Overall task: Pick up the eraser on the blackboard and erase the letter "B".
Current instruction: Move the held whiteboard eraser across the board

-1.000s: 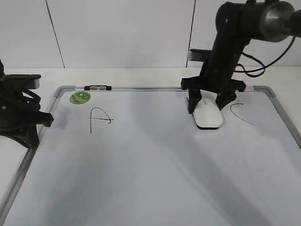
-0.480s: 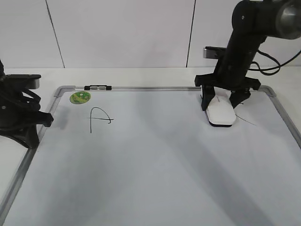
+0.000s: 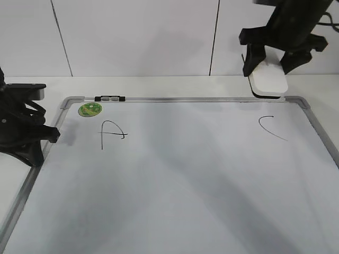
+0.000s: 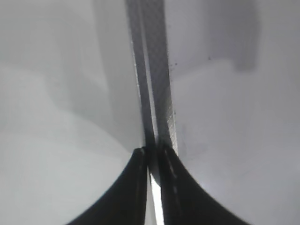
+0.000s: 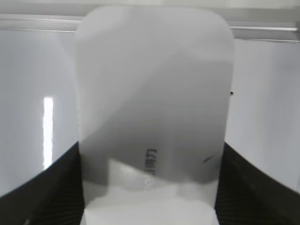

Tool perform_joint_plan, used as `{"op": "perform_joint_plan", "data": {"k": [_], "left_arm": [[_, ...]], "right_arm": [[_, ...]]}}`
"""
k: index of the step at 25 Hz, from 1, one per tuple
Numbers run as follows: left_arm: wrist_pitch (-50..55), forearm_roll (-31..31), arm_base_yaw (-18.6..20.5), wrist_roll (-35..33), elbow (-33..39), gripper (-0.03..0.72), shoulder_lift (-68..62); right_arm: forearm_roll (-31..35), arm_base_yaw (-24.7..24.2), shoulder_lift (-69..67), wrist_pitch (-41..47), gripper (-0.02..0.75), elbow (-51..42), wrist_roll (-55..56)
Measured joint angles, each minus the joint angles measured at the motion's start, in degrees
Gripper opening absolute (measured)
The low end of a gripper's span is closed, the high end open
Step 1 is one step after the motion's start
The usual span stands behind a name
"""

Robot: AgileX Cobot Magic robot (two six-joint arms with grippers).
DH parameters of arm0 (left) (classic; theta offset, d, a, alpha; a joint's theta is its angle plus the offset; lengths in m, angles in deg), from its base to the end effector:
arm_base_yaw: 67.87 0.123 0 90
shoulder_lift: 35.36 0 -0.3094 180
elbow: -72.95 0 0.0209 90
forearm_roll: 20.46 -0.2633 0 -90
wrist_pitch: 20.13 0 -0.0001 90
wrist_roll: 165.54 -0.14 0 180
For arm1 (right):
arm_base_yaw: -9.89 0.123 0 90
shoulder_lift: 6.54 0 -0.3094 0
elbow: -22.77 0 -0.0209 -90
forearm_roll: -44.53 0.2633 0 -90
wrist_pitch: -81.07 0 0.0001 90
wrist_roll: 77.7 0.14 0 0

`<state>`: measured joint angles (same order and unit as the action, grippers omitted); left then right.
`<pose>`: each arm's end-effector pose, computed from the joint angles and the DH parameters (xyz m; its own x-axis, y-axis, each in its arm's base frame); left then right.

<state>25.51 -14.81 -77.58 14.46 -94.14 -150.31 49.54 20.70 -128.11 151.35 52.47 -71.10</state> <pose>0.3603 -0.0717 0.1197 -0.9889 0.0994 -0.1105 0.1083 0.9911 -0.0777 0.4582 0.0992 0.2661 -0.9554 -0.0361 -0.2932 -0.0747 0.9897 0.1218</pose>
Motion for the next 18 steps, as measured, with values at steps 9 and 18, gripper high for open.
{"op": "perform_joint_plan", "data": {"k": [9, 18], "left_arm": [[-0.1, 0.0, 0.0, 0.0, 0.0, 0.041, 0.0], [-0.1, 0.1, 0.0, 0.0, 0.0, 0.042, 0.0]], "right_arm": [[-4.3, -0.6, 13.9, 0.1, 0.537, -18.3, -0.4], [-4.5, -8.6, 19.7, -1.2, 0.537, -35.0, -4.5]]}}
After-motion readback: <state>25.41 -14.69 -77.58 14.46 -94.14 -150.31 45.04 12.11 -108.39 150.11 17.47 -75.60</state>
